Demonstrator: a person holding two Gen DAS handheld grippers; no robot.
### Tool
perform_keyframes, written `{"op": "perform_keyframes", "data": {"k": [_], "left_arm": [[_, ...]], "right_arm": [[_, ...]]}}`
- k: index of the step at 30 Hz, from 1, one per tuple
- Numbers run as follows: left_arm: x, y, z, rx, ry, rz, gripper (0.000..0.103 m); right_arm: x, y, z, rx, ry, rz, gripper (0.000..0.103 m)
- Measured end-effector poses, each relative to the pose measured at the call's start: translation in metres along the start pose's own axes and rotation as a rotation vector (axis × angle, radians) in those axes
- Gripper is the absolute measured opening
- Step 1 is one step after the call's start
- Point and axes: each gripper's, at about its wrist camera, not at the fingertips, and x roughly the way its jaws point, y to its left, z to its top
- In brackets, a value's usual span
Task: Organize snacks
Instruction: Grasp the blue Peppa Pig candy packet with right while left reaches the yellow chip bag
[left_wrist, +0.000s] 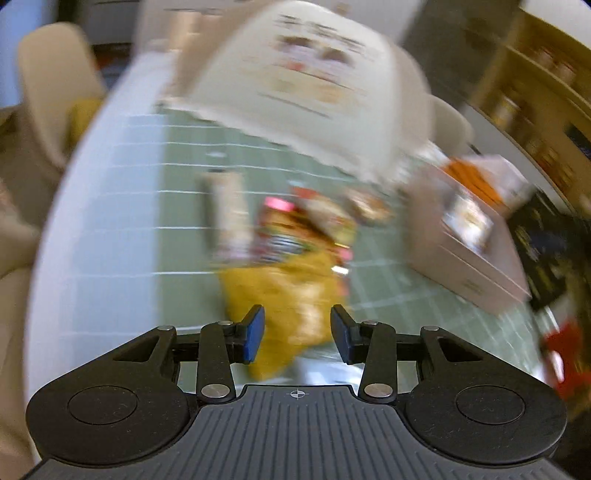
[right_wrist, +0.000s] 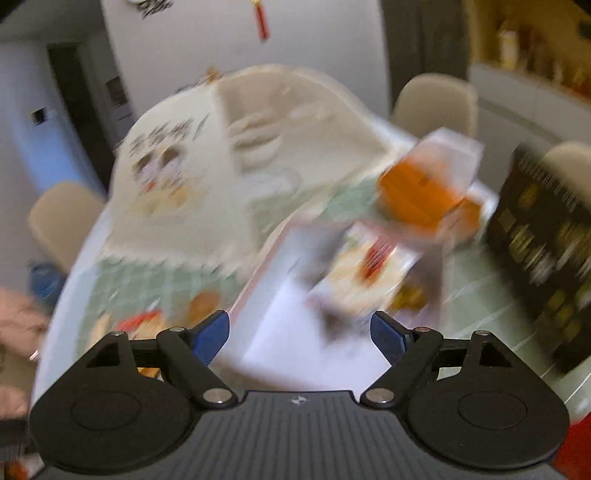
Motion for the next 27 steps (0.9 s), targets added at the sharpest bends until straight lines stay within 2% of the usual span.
{"op": "perform_keyframes", "data": {"k": [5,8,11,13,14,17,19,22,25,27], "left_arm": [[-0.002,0.026,0.009,-0.105,-0.017,0.054,0.044],[-0.004,0.031,0.014,-0.114,-0.02,0.048,0.044],[-0.003,0.016,0.02,-0.028,-0.031,0.031,0.044],[-0.001,0.004,0.026,0.071,-0.048,0.005,0.044],[0.001,-0.002,0.029,0.111,-0.054,0.0,0.044],[0.014,-0.008,0.035,0.16,-0.047,0.007,0.044],[0.023,-0.007,0.037,0.166,-0.033,0.002,0.044],[0.039,-0.008,0.034,0.216,-0.001,-0.004,0.044],[0.049,-0.008,0.021,0.256,0.074,-0.012,0.04],[0.048,-0.008,0.009,0.254,0.126,-0.054,0.04]], "right_arm": [[0.013,0.071,-0.064,-0.157,0.15,0.161,0.084],[0.027,0.125,-0.103,-0.287,0.23,0.223,0.084],[0.043,0.165,-0.127,-0.355,0.27,0.23,0.084],[0.05,0.179,-0.133,-0.372,0.29,0.219,0.08],[0.048,0.185,-0.138,-0.393,0.287,0.216,0.072],[0.034,0.184,-0.145,-0.448,0.273,0.219,0.061],[0.026,0.17,-0.146,-0.418,0.285,0.209,0.061],[0.008,0.138,-0.154,-0.36,0.279,0.141,0.061],[-0.007,0.106,-0.161,-0.307,0.267,0.066,0.061],[-0.013,0.084,-0.163,-0.276,0.257,0.01,0.061]]}}
